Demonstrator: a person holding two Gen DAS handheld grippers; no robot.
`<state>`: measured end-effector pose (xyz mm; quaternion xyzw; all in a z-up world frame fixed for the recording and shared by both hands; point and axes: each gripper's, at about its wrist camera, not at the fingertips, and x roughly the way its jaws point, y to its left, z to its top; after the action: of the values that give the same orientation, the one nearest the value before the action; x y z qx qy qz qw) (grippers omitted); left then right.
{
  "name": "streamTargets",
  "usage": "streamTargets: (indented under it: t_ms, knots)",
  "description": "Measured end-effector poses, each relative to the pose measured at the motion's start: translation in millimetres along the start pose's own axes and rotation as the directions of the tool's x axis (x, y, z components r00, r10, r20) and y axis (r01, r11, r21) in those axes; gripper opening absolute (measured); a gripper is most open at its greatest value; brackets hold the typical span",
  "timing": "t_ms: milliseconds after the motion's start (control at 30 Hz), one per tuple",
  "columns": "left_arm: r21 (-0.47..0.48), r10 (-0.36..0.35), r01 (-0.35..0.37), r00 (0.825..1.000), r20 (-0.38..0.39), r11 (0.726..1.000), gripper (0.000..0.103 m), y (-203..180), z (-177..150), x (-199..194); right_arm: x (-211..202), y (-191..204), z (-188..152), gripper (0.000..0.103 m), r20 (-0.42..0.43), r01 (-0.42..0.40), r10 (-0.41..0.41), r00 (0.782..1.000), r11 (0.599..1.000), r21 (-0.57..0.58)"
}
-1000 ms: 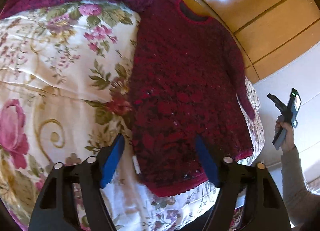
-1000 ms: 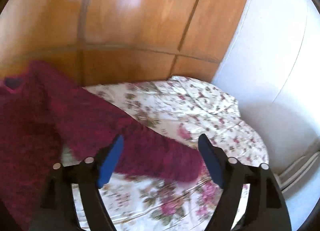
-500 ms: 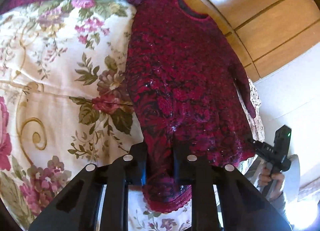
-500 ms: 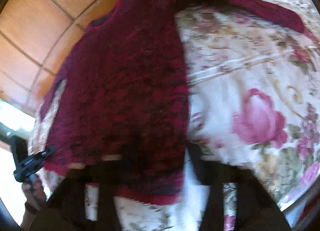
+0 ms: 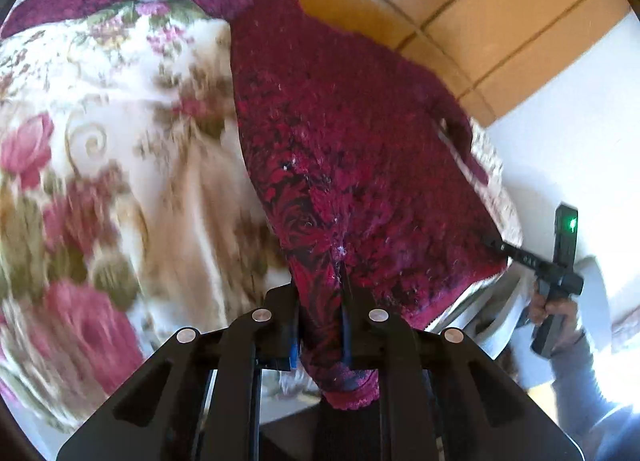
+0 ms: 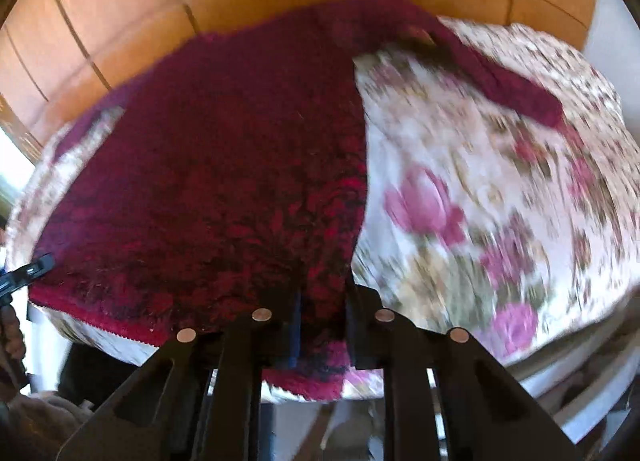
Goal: Fold small clothes
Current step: 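Lift and shake the sweater open with both tools, then lay it flat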
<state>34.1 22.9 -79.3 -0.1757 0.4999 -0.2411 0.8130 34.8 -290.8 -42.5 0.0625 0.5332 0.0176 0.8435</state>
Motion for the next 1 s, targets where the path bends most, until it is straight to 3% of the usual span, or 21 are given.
streamTargets:
  t_ms: [100,233,300,367,467,567,633,800,900,933,1000]
  knots:
    - [-0.044,0.019,-0.019,1.000,0.001,0.999,0.023,9,0,3,4,-8,-15,0.020,-0.010,0.007,-0.007,1.000,1.000,0.022]
    - [-0.100,0.051,-0.043,0.996,0.078,0.994,0.043,28,15,-20,-12,0,-5,0.065,0.042,0.090,-0.090,0.995,0.996,-0.004]
    - [-0.167,0.110,-0.084,0.982,0.153,0.982,0.058,49,27,-41,-21,9,1,0.075,0.095,0.125,-0.124,0.988,0.992,-0.005]
    - [-0.250,0.158,-0.107,0.969,0.192,0.962,0.059,75,37,-53,-25,21,13,0.086,0.142,0.091,-0.091,0.986,0.996,0.004]
    - [-0.407,0.273,-0.168,0.938,0.215,0.898,0.059,124,50,-72,-16,51,33,0.090,0.182,0.030,-0.027,0.983,0.999,-0.013]
    - [-0.519,0.409,-0.249,0.886,0.219,0.818,0.070,170,66,-91,6,90,55,0.094,0.186,-0.029,0.041,0.982,0.997,-0.065]
    - [-0.569,0.466,-0.272,0.855,0.226,0.776,0.070,198,77,-104,24,116,70,0.095,0.181,-0.040,0.059,0.982,0.993,-0.109]
    - [-0.692,0.568,-0.265,0.783,0.252,0.672,0.077,263,109,-130,72,156,94,0.096,0.147,0.008,0.018,0.989,0.984,-0.177]
    - [-0.707,0.581,-0.259,0.772,0.258,0.658,0.077,288,135,-135,102,163,93,0.101,0.125,0.056,-0.031,0.992,0.978,-0.202]
    - [-0.707,0.593,-0.274,0.766,0.250,0.652,0.077,295,146,-134,105,163,90,0.101,0.147,0.068,-0.039,0.988,0.977,-0.201]
    - [-0.692,0.593,-0.293,0.769,0.239,0.660,0.077,306,168,-126,106,158,84,0.101,0.185,0.056,-0.021,0.982,0.981,-0.185]
